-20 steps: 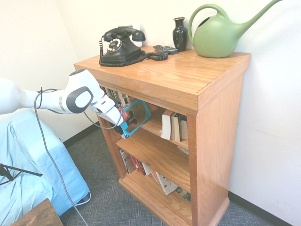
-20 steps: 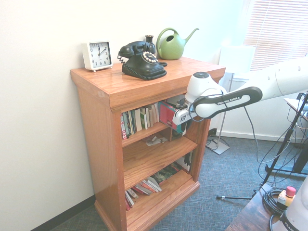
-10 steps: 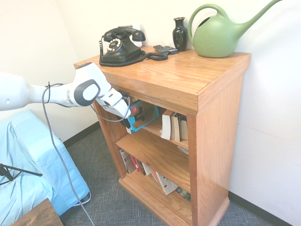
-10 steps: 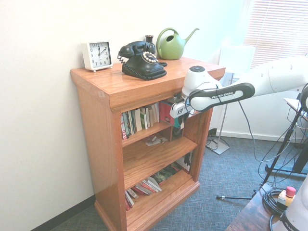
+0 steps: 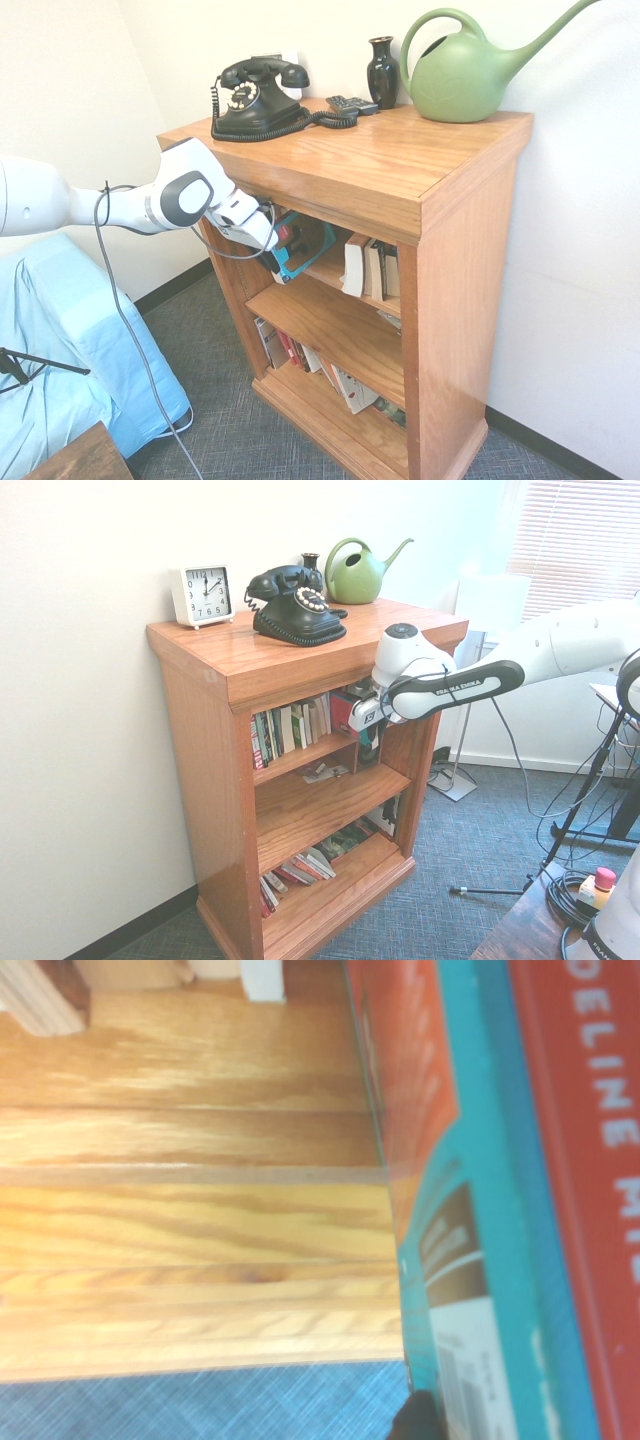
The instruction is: Organize the shelf
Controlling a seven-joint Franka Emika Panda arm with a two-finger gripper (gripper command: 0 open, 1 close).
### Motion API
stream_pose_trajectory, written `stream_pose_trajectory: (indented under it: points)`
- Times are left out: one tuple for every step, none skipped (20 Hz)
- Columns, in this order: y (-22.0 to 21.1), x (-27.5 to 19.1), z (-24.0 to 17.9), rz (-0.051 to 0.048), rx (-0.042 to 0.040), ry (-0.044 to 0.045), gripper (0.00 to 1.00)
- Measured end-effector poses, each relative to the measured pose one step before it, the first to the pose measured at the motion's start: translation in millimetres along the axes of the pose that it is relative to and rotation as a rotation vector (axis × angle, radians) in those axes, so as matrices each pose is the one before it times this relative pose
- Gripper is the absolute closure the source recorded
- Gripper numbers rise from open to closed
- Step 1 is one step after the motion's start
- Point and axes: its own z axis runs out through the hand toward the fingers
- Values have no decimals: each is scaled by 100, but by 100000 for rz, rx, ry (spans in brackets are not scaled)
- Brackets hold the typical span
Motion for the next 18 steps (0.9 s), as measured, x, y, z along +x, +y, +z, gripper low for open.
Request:
stream_pose_trajectory:
  points:
    - [-78, -158, 146, -159, -431, 2889, 100]
    - [-149, -243, 85, -524, -248, 2949, 100]
    - [-175, -233, 14, -265, 201, 2214, 100]
    - [-212, -280, 4, -542, 604, 1742, 100]
    - [-193, -243, 5, -586, 601, 1599, 100]
    - [-147, -218, 40, -531, 713, 1875, 100]
    - [-115, -188, 44, -524, 575, 1572, 100]
    - [-101, -123, 49, -227, 583, 1341, 100]
    - [-79, -103, 63, -33, 624, 1151, 100]
    - [-70, -75, 102, 27, 461, 1195, 100]
    - [-42, -38, 109, 260, 314, 1335, 100]
    - [-39, -34, 92, 391, 331, 1146, 100]
    - [-36, -39, 115, 202, 228, 976, 100]
    - [-40, -44, 77, 223, 127, 673, 100]
    - [-56, -25, 61, 495, 285, 388, 100]
    - [-68, -28, 22, 741, 555, 80, 100]
    - [-103, -40, 30, 899, 895, 3, 100]
    - [-119, -48, 42, 1233, 1087, -58, 100]
